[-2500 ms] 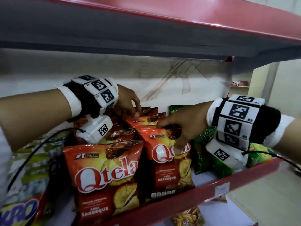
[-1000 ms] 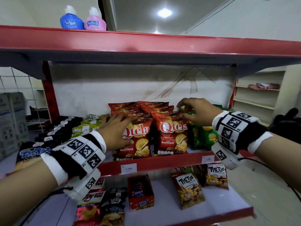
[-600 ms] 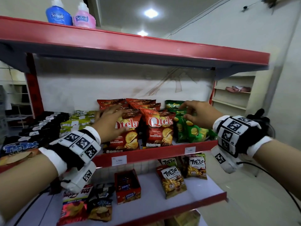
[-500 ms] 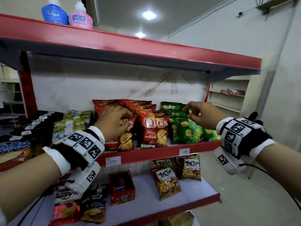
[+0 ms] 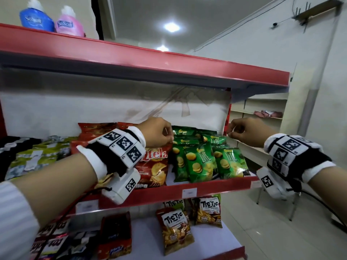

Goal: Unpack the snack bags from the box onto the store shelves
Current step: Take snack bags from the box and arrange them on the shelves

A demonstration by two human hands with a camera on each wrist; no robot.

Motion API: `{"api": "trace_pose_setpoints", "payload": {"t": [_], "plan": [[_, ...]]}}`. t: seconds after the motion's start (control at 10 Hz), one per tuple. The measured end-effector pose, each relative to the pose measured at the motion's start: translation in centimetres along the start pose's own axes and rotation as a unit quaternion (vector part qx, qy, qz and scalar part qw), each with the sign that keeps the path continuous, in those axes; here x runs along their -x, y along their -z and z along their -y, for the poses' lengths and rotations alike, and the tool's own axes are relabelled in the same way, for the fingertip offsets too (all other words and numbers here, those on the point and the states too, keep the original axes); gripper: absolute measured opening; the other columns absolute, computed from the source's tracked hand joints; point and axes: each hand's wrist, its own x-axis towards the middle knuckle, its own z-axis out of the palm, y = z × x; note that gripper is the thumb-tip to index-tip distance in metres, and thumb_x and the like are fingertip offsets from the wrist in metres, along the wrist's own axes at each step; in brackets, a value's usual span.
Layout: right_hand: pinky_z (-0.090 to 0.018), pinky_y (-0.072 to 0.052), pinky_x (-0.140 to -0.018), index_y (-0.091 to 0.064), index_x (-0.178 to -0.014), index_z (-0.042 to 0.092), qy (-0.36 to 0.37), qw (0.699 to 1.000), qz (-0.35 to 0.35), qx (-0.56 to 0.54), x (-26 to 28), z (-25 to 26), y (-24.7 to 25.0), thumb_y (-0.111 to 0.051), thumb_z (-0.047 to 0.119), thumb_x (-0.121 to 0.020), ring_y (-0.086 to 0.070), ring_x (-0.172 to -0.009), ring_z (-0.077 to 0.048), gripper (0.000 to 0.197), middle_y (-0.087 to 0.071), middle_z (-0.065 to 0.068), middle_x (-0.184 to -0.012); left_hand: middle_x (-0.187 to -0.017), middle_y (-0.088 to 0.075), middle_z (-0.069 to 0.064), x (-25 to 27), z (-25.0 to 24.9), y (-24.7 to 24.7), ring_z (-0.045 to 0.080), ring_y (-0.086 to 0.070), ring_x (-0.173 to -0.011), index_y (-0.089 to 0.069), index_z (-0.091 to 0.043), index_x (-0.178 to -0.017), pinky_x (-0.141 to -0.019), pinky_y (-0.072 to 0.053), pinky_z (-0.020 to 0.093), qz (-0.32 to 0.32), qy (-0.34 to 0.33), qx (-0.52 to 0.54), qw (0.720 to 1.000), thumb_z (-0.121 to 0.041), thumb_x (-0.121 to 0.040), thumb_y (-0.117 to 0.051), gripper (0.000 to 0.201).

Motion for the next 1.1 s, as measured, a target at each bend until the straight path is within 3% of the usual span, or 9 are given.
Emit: {"api": "trace_pose_setpoints", "payload": {"t": [0.1,0.3,0.5,0.6,0.7,0.8,0.9,1.0,1.1], "plan": [[-0.021,-0.037,-0.071,-0.065,-0.086,0.027,0.019,0.999,0.03,0.003,-2.3,-3.8,0.2,-0.064,0.021,-0.088,-0.057,-0.073,-0.01,0.007,-0.061,0.01,-0.076,-0.103,-0.07,0.001,-4.4,-2.2,-0.9,0.015,-0.06,-0.092,-0.071,-0.015,-0.102,-0.08,-0.046,0.024,0.041,0.005,-0.046,0.998,-0.027,-0.089,-0.063,0.02],[-0.016,-0.038,-0.064,-0.068,-0.095,0.025,0.04,0.998,0.056,0.008,-6.4,-8.4,-0.6,-0.061,0.024,-0.09,-0.056,-0.078,-0.008,0.008,-0.062,0.011,-0.084,-0.103,-0.066,-0.004,-11.4,-4.7,-1.9,0.016,-0.059,-0.099,-0.07,-0.02,-0.105,-0.081,-0.043,0.023,0.104,0.044,-0.127,0.985,-0.031,-0.089,-0.063,0.02],[-0.017,-0.036,-0.077,-0.069,-0.103,0.022,0.055,0.993,0.105,0.028,-11.3,-12.0,-2.4,-0.062,0.024,-0.09,-0.056,-0.089,-0.01,0.016,-0.068,0.003,-0.102,-0.114,-0.067,0.007,-18.4,-4.7,-3.9,0.024,-0.061,-0.106,-0.068,-0.012,-0.111,-0.084,-0.044,0.028,0.127,0.082,-0.217,0.964,-0.021,-0.091,-0.06,0.024],[-0.019,-0.04,-0.084,-0.069,-0.107,0.022,0.053,0.99,0.124,0.039,-13.3,-13.1,-3.3,-0.061,0.022,-0.089,-0.058,-0.099,-0.014,0.019,-0.068,0.001,-0.11,-0.114,-0.065,0.006,-21.0,-4.3,-4.2,0.026,-0.059,-0.109,-0.067,-0.011,-0.114,-0.08,-0.042,0.026,0.157,0.11,-0.232,0.954,-0.022,-0.091,-0.061,0.026],[-0.026,-0.04,-0.099,-0.064,-0.116,0.025,0.038,0.986,0.155,0.05,-15.7,-14.3,-5.3,-0.06,0.022,-0.089,-0.055,-0.114,-0.017,0.027,-0.064,0.002,-0.118,-0.107,-0.068,0.002,-24.3,-2.5,-4.8,0.027,-0.064,-0.101,-0.071,-0.013,-0.107,-0.086,-0.051,0.031,0.164,0.125,-0.244,0.948,-0.021,-0.087,-0.067,0.022],[-0.027,-0.039,-0.103,-0.059,-0.124,0.027,0.033,0.981,0.187,0.039,-17.3,-14.9,-7.0,-0.063,0.027,-0.089,-0.055,-0.117,-0.017,0.035,-0.063,0.003,-0.122,-0.107,-0.07,0.002,-26.3,-1.7,-6.2,0.027,-0.066,-0.097,-0.071,-0.014,-0.105,-0.086,-0.055,0.038,0.172,0.102,-0.281,0.939,-0.021,-0.086,-0.067,0.02],[-0.031,-0.037,-0.107,-0.049,-0.134,0.033,0.031,0.968,0.251,-0.006,-19.0,-15.6,-9.5,-0.067,0.043,-0.083,-0.053,-0.121,-0.016,0.055,-0.057,0.007,-0.131,-0.113,-0.067,0.007,-29.0,-1.0,-9.0,0.027,-0.064,-0.106,-0.067,-0.011,-0.113,-0.09,-0.052,0.036,0.185,0.098,-0.275,0.938,-0.024,-0.087,-0.065,0.029],[-0.025,-0.036,-0.099,-0.049,-0.135,0.034,0.056,0.961,0.27,0.007,-19.4,-15.8,-11.2,-0.065,0.049,-0.083,-0.053,-0.12,-0.017,0.056,-0.058,0.007,-0.131,-0.12,-0.065,0.006,-30.2,-1.2,-11.0,0.025,-0.062,-0.111,-0.065,-0.014,-0.118,-0.095,-0.05,0.035,0.185,0.094,-0.274,0.939,-0.026,-0.088,-0.063,0.032],[-0.02,-0.045,-0.079,-0.053,-0.131,0.031,0.073,0.96,0.268,-0.031,-19.6,-16.2,-13.3,-0.068,0.042,-0.083,-0.062,-0.09,-0.009,0.051,-0.065,0.004,-0.117,-0.131,-0.058,0.008,-31.7,-1.3,-13.7,0.027,-0.055,-0.119,-0.06,-0.011,-0.126,-0.097,-0.043,0.03,0.202,0.076,-0.277,0.936,-0.024,-0.095,-0.054,0.035]]}}
